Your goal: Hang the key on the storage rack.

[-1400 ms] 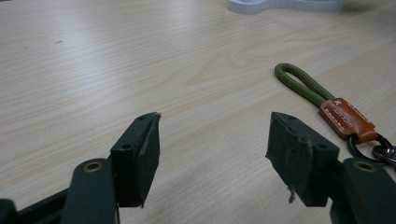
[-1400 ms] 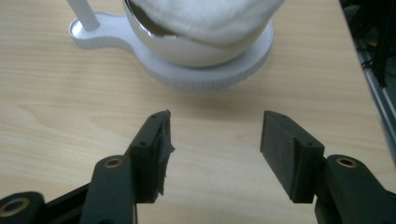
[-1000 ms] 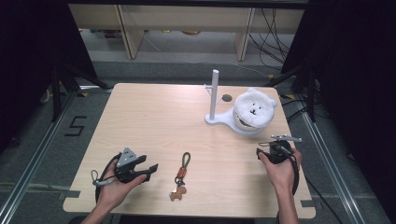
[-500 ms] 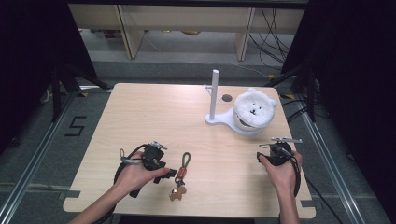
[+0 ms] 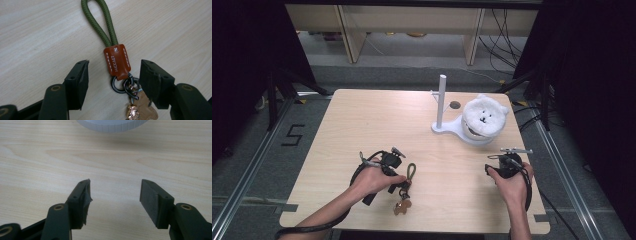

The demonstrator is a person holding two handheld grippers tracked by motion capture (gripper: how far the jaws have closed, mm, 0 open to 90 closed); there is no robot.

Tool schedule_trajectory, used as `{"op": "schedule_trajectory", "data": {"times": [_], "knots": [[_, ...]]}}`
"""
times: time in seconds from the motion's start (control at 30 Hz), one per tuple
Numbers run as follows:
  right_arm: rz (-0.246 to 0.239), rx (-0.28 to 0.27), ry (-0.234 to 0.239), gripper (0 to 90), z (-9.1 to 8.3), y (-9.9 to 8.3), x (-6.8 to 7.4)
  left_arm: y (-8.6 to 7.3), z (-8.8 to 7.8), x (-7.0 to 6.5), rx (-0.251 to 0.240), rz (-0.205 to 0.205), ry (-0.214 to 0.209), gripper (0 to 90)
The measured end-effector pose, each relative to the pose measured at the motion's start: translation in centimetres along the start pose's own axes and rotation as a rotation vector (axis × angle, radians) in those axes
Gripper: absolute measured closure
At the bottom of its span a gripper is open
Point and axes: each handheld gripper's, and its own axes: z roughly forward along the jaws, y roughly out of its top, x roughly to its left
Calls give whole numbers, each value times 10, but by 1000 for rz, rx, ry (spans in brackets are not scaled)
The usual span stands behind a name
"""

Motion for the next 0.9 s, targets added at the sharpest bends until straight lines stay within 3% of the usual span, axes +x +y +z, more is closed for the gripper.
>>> {"op": "schedule_trajectory", "data": {"times": [0.07, 0.13, 0.17, 0.27, 0.3, 0.43, 0.57, 0.9], "knots": [[-49, -21, 0, 426, 2, -1, -3, 3, 3, -3, 17, 7, 9, 399], [-49, -19, 0, 425, 2, -1, -3, 4, 5, -4, 16, 7, 16, 401], [-3, 3, 4, 423, 1, -1, 0, 6, 6, -7, 33, 14, 25, 409], [-13, 6, 10, 422, 2, -2, -1, 8, 7, -8, 42, 20, 26, 419], [-13, 5, 11, 421, 2, -2, -1, 9, 7, -9, 73, 46, 51, 427], [-14, 5, 10, 418, 2, -2, -1, 11, 10, -12, 101, 62, 63, 440], [-21, 1, 9, 416, 3, -2, -2, 12, 15, -15, 93, 62, 79, 455], [-7, 6, 18, 412, 3, -2, -1, 13, 17, -16, 135, 83, 97, 495]]}}
